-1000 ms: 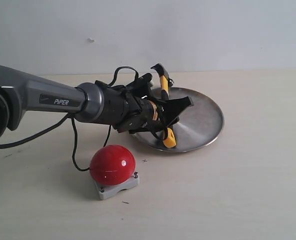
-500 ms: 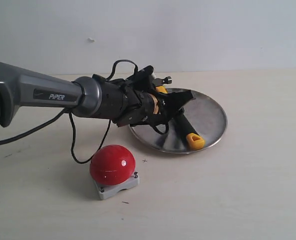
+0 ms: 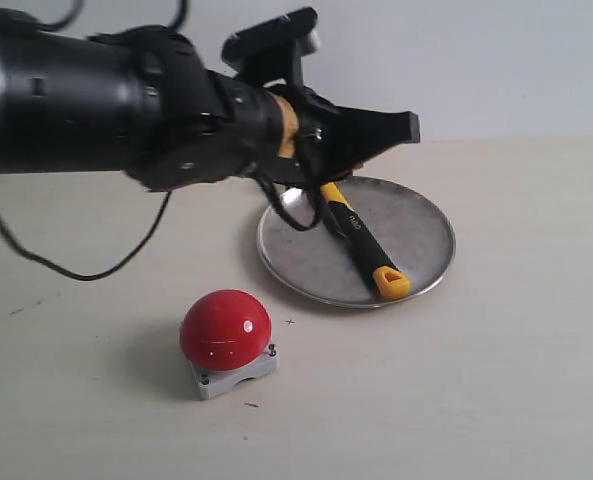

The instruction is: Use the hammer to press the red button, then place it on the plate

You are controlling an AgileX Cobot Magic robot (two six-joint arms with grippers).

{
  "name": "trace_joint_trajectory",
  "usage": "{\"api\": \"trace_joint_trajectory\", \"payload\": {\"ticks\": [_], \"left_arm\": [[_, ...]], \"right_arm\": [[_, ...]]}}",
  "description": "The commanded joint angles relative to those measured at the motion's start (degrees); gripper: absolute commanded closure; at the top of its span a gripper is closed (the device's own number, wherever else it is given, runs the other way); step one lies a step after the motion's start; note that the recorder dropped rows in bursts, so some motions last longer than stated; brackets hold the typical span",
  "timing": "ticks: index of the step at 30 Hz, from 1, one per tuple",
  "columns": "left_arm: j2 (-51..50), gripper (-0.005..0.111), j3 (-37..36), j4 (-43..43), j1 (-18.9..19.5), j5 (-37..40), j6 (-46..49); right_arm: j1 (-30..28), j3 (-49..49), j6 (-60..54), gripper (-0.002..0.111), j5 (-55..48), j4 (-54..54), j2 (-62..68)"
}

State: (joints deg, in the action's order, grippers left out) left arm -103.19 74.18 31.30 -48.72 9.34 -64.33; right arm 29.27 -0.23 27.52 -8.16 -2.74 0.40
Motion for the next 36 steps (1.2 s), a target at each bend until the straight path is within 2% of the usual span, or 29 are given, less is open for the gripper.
{"api": "trace_joint_trajectory", "payload": {"ticks": [1,4,9,12,16,23,29,32,36], "left_arm": [[12.5,0.107,-12.7,1.3,0.1,-13.6,0.2],[21.4,0.107,-20.0,1.3,0.1,-21.1,0.2],[34.8,0.107,-27.0,1.5,-0.1,-21.5,0.2],[39.4,0.107,-27.8,1.5,0.1,-21.5,0.3],[44.4,0.107,-27.8,2.8,0.3,-21.7,5.5],[49.3,0.107,-27.8,2.8,0.2,-22.3,5.7],[51.0,0.107,-30.4,6.0,0.5,-16.7,5.9],[52.9,0.107,-34.6,6.0,3.0,-15.0,5.7],[59.4,0.107,-45.1,5.9,9.0,-15.0,4.9]], "right_arm": [[0.0,0.2,-0.4,0.108,0.5,-0.2,-0.2],[0.0,0.2,-0.4,0.108,0.5,-0.2,-0.2],[0.0,0.2,-0.4,0.108,0.5,-0.2,-0.2],[0.0,0.2,-0.4,0.108,0.5,-0.2,-0.2],[0.0,0.2,-0.4,0.108,0.5,-0.2,-0.2],[0.0,0.2,-0.4,0.108,0.5,-0.2,-0.2],[0.0,0.2,-0.4,0.108,0.5,-0.2,-0.2],[0.0,0.2,-0.4,0.108,0.5,-0.2,-0.2],[0.0,0.2,-0.4,0.108,0.5,-0.2,-0.2]]}}
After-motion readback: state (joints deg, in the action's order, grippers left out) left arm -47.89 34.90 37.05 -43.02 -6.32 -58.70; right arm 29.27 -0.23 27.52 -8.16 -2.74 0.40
